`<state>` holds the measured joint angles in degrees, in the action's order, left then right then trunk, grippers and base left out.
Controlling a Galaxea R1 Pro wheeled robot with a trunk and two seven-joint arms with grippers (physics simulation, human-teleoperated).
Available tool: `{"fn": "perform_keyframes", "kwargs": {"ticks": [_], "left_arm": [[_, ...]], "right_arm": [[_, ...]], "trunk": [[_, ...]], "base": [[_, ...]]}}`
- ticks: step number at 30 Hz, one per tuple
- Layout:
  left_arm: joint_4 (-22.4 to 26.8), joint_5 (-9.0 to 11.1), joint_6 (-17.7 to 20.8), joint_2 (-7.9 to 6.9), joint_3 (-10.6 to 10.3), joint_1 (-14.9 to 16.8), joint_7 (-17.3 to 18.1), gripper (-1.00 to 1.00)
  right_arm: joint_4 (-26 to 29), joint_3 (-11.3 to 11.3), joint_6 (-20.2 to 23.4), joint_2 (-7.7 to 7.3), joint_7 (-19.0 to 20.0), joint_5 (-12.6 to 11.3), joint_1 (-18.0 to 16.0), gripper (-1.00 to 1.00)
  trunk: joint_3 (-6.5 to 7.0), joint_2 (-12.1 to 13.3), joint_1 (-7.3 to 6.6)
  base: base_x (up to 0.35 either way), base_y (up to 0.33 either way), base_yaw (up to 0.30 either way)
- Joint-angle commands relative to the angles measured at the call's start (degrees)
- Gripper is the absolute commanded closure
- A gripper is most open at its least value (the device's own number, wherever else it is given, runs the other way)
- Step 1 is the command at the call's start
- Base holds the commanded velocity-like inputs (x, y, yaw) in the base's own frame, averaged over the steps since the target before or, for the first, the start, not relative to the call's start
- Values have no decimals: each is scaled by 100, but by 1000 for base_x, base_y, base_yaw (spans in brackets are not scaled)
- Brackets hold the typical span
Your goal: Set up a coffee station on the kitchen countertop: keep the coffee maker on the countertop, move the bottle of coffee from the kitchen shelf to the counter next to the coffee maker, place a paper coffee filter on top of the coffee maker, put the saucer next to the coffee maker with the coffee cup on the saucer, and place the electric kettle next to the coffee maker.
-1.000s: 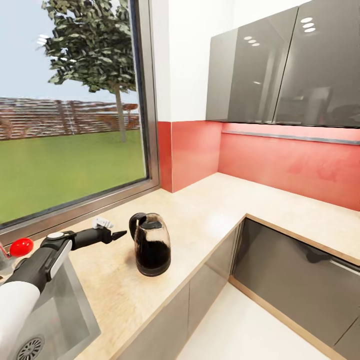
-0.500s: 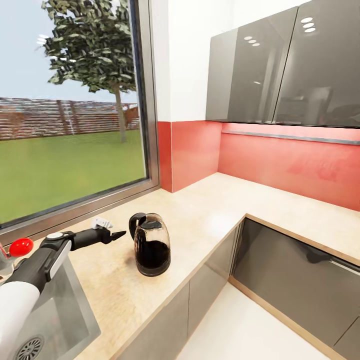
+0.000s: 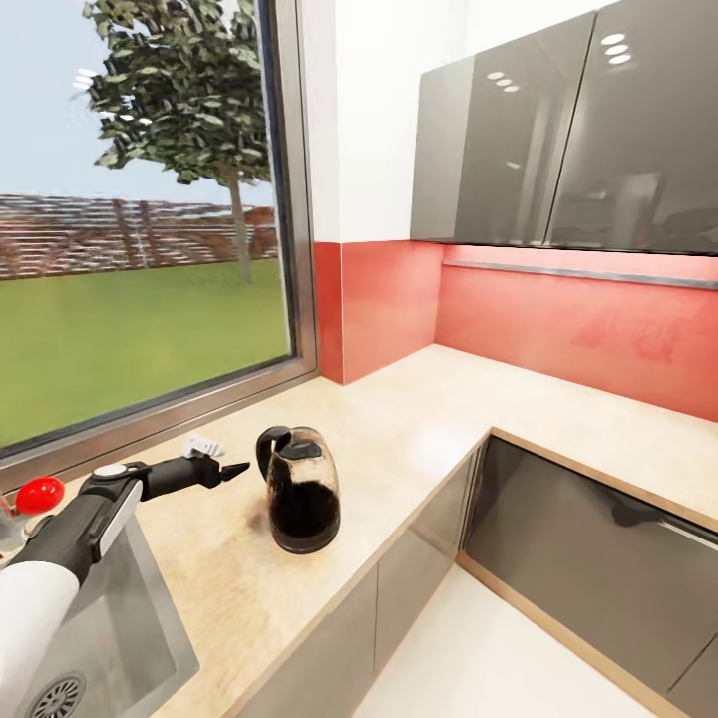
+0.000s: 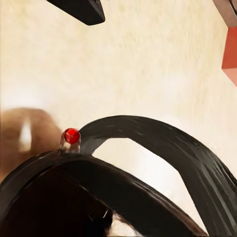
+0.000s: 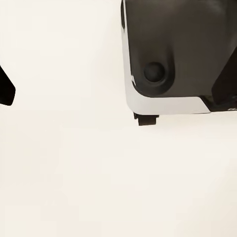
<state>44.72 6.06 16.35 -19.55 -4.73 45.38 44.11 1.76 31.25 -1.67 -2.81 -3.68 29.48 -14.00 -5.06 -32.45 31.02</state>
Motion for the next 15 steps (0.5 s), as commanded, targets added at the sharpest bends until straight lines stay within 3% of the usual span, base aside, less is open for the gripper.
{"fn": "perform_keyframes", "kwargs": {"ticks": [1,15], "left_arm": [[2,56,53,0,-30,6,-36,-100],[11,53,52,21,-26,6,-52,-100]], "right_arm": [[-9,48,-18,-1,-19,58,-6,-100],[-9,47,-18,-1,-19,58,-6,-100]], "trunk": [[-11,-9,3],[-11,-9,3]], "base": [[126,0,0],[47,0,0]]}}
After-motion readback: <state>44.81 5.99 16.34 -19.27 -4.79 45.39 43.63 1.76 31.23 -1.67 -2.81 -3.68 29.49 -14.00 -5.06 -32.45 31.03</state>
